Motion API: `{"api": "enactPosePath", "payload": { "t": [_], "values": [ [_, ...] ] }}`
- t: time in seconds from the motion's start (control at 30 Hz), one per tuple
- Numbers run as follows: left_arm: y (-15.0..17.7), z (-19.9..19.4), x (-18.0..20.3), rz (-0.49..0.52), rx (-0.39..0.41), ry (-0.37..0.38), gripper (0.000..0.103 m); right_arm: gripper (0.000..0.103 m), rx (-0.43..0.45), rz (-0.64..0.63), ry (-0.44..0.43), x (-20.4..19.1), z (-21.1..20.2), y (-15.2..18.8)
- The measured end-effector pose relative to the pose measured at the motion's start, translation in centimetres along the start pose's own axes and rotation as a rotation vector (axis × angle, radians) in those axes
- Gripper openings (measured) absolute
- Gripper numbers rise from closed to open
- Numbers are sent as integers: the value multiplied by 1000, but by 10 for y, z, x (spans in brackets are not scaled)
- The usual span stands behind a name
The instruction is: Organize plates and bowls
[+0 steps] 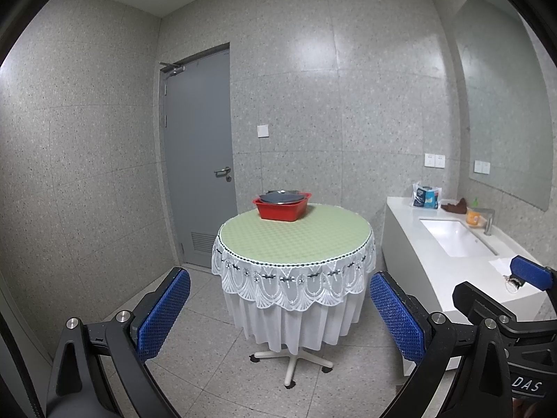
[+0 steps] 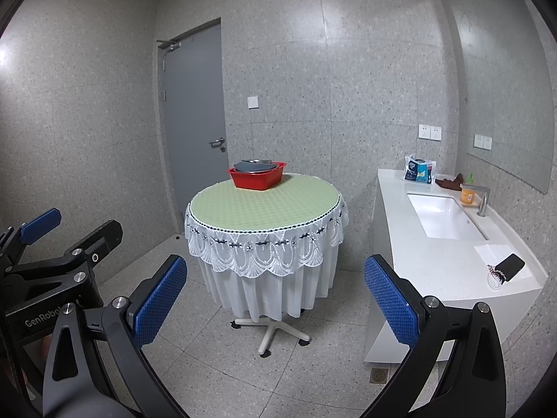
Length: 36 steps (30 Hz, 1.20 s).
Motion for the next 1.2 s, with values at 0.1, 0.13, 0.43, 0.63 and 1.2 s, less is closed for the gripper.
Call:
{"api": "enactPosePath", "payload": {
  "t": [0.1, 0.13, 0.43, 0.63, 1.2],
  "values": [
    [1, 0, 0, 0, 0, 0, 102, 103, -3, 1, -1, 1, 1, 0],
    [1, 0, 0, 0, 0, -1, 102, 103, -3, 1, -1, 2, 2, 0],
    [0, 2, 0, 2, -1, -4, 102, 103, -4, 3, -4, 3, 3, 0],
    [-2, 6, 3, 5, -7, -5, 102, 103, -8, 3, -6, 6, 5, 0],
    [-5, 32, 12, 5, -25, -11, 102, 103, -22, 8, -14, 24, 29, -1]
  ]
}}
Point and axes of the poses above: each gripper's, at about its wrist camera, not at the fingertips, and z roughly the way its jaws point, x to its right, y to its underside, the point moved 9 cm from there along z, roughly the way its jaws point, and after that the axes turned 6 degrees about y, right-handed, at the moved point
